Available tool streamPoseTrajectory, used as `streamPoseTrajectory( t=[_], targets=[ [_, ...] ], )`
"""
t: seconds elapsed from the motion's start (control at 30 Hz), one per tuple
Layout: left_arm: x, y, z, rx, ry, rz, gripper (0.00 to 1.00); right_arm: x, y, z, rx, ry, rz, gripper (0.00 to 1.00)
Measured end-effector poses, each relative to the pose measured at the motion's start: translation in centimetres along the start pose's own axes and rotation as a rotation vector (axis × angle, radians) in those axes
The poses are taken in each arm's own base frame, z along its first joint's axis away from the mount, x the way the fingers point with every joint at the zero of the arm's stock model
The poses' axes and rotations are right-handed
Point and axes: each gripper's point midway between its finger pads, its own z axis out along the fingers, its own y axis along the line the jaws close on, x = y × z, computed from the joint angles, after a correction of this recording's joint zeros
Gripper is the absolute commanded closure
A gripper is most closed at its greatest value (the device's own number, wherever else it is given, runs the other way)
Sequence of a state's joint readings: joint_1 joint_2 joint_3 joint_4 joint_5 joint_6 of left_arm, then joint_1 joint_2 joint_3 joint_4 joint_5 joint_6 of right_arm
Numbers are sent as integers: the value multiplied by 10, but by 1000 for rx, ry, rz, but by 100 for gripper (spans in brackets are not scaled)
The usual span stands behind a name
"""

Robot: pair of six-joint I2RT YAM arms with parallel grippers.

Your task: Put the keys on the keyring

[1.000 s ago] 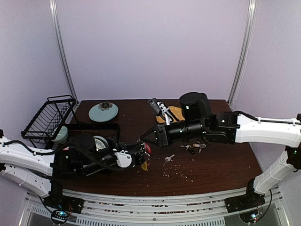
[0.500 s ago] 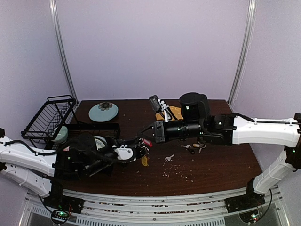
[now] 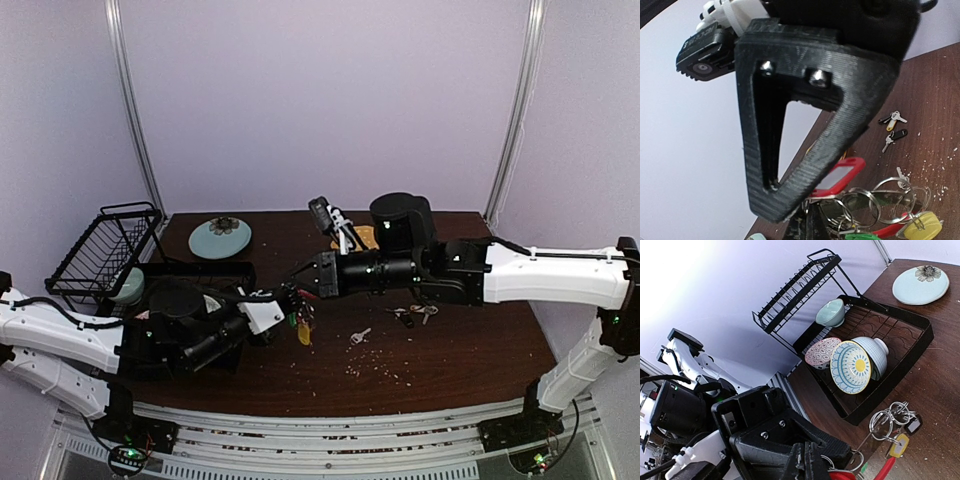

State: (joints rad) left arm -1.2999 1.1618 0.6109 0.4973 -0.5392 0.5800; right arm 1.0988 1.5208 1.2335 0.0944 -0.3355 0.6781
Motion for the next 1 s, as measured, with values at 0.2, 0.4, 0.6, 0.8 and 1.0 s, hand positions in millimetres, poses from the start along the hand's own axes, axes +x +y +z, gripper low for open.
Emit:
streamPoseTrajectory(
  t=[0.2, 0.4, 0.6, 0.8, 1.0],
  targets=[
    [-8, 10, -1, -36, -39, -46, 100, -4, 16, 1, -29, -4, -42, 91],
    [-7, 23, -1, -86, -47, -70, 100, 18, 42, 2, -104, 63, -72, 85],
    [-11, 35, -5, -129, -72, -99, 100, 24, 48, 2, -130, 87, -89, 82],
    [-21, 48, -10, -165, -114, -127, 100, 27, 65, -7, -222, 100, -124, 73],
    [-21, 48, -14, -169, -127, -104, 100, 4, 113, -60, -401, 23, -241, 66]
  ],
)
